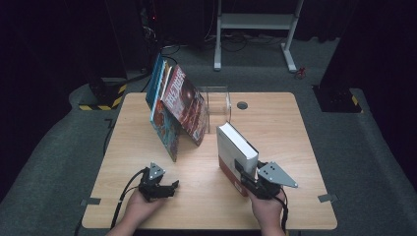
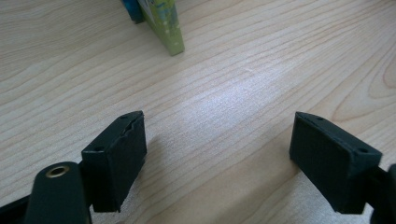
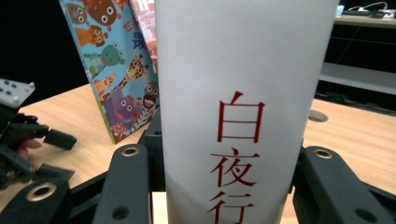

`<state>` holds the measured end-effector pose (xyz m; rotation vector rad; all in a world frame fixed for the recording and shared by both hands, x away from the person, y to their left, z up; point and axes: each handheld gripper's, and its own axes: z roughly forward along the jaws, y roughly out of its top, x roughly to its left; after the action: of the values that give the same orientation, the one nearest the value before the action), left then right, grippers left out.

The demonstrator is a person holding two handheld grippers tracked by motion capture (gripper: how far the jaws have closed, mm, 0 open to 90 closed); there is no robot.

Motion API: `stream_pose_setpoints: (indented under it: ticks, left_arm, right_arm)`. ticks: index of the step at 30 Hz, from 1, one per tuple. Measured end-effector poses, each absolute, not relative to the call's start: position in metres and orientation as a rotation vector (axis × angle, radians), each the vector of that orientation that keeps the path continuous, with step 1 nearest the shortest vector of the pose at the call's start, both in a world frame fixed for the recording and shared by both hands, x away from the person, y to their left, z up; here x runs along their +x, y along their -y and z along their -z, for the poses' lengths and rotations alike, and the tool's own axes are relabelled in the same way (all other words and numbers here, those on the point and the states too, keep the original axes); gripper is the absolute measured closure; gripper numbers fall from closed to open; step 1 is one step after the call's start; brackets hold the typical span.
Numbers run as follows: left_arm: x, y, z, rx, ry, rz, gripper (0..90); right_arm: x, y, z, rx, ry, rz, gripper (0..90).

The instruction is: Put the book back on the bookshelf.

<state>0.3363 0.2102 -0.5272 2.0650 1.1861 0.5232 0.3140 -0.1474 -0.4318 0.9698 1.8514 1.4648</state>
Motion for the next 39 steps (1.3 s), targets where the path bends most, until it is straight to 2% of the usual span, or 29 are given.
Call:
stream_pose_setpoints:
  ticks: [18,39]
  left_arm:
    - [0.337,-0.211,0.527,2.070,-1.177,-0.519,17.6]
    - [0.337,-0.211,0.527,2.074,-1.173,-0.522,17.7]
  right_arm:
    - [0.346,0.124,0.408,1.030,-1.812,-1.416,54.4]
    - [0.403,0.098,0.389,1.042,-1.785,-1.356,54.4]
